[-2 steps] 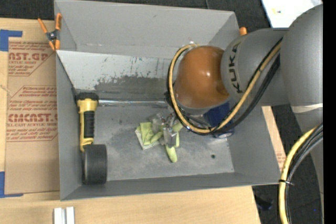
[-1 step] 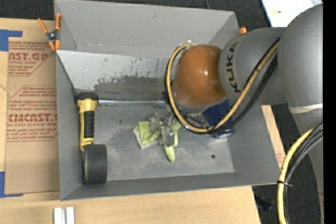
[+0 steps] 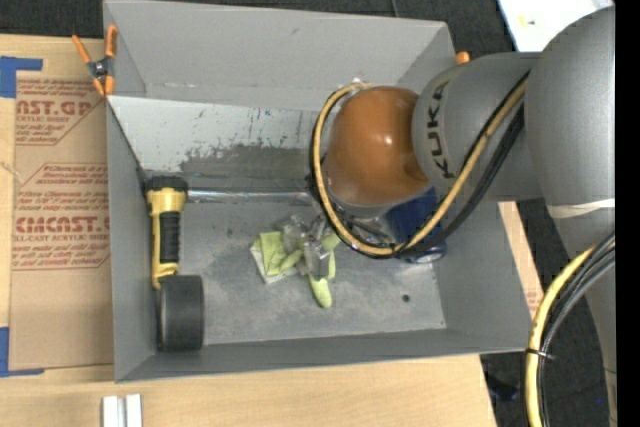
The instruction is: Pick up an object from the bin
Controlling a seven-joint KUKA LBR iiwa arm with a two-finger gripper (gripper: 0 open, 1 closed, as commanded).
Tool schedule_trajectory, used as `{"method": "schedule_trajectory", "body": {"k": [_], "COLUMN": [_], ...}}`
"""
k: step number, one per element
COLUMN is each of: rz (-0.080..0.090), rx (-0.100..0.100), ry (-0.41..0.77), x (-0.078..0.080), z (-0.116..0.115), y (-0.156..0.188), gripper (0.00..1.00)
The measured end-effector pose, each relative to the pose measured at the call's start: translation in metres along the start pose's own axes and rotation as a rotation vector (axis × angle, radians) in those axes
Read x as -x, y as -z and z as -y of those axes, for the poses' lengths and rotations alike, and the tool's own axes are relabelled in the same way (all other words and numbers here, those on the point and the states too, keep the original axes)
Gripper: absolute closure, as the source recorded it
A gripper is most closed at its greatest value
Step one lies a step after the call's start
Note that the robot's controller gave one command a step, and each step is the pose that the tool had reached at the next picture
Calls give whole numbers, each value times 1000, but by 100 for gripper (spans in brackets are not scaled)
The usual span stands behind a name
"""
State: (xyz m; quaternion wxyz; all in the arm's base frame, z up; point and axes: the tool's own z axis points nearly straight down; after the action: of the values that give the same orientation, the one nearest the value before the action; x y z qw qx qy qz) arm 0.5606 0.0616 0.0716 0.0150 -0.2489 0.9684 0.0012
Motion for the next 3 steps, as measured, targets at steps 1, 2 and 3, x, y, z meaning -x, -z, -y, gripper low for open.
{"method": "schedule_trajectory", "body": {"k": [1, 2, 3], "rz": [-1, 4, 3], "rx": [1, 0, 0], "ry": [-27, -17, -22], "x": [3, 2, 5], "z": [-2, -1, -2], "y": [0, 0, 0], "gripper": [100, 100, 100]}}
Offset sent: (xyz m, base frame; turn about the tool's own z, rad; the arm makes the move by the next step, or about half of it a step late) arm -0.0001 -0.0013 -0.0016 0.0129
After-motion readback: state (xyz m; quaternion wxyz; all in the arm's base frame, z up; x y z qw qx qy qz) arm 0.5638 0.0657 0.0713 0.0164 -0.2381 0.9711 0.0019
